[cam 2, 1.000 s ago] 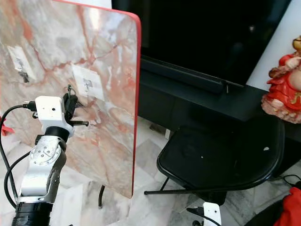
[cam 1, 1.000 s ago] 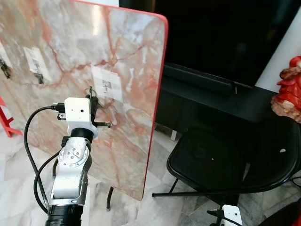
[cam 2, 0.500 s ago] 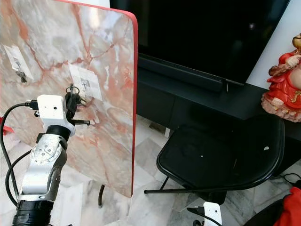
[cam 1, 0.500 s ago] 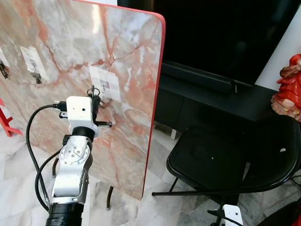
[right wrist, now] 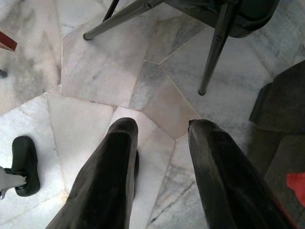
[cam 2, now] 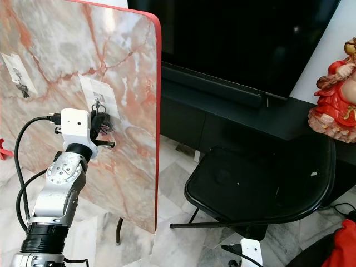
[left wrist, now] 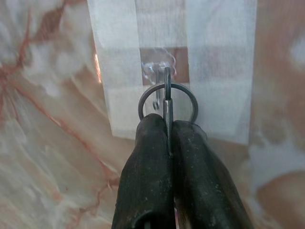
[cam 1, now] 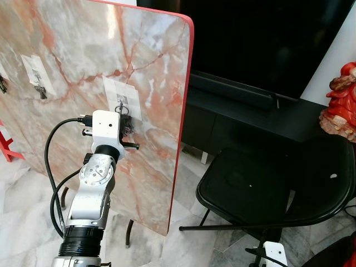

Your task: Hang keys on a hook

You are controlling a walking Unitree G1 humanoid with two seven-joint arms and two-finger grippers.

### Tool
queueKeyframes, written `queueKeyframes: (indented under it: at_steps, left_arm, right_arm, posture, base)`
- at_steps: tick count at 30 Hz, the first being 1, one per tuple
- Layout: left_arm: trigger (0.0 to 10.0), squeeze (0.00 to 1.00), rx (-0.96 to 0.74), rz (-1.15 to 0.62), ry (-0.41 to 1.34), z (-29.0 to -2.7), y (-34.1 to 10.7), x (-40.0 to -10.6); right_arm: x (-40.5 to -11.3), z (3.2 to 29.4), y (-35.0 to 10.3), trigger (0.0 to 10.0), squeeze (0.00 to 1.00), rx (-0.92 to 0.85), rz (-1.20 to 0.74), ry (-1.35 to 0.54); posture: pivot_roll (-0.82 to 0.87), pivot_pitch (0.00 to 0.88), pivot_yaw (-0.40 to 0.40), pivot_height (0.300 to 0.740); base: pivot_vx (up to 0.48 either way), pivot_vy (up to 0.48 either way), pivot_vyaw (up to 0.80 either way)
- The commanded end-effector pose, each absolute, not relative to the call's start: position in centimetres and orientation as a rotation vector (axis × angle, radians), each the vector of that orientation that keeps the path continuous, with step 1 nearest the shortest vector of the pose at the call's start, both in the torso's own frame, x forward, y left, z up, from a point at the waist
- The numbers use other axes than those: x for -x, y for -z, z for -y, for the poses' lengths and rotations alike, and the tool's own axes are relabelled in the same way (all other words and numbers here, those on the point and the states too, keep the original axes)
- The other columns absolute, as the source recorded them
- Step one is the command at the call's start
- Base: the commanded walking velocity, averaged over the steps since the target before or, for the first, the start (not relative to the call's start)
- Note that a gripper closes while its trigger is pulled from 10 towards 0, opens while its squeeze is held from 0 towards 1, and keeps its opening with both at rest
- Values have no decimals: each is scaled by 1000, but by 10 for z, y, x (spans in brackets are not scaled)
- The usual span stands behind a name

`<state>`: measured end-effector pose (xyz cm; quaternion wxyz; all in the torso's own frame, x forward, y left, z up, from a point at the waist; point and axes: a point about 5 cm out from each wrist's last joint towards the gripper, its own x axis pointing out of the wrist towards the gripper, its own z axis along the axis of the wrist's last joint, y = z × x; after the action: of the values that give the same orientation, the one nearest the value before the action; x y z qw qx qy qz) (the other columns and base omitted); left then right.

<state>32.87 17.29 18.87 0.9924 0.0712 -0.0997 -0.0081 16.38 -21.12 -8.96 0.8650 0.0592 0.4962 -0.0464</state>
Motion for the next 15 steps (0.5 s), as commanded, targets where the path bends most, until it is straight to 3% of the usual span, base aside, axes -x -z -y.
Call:
queueKeyframes:
  at_steps: [1,15]
  left_arm:
    - [10000,0,-143,236,22,-172,-199,-333]
    - [10000,0,-146,235,20,-174,-201,-337]
  right_arm:
    - [-164,215,89,10000,0,-118,-1042,111]
    - [-164,216,89,10000,0,-116,-1044,111]
  posture:
    - [72,0,-87,740]
    - [70,0,-87,740]
  base:
    - [0,0,0]
    - [0,0,0]
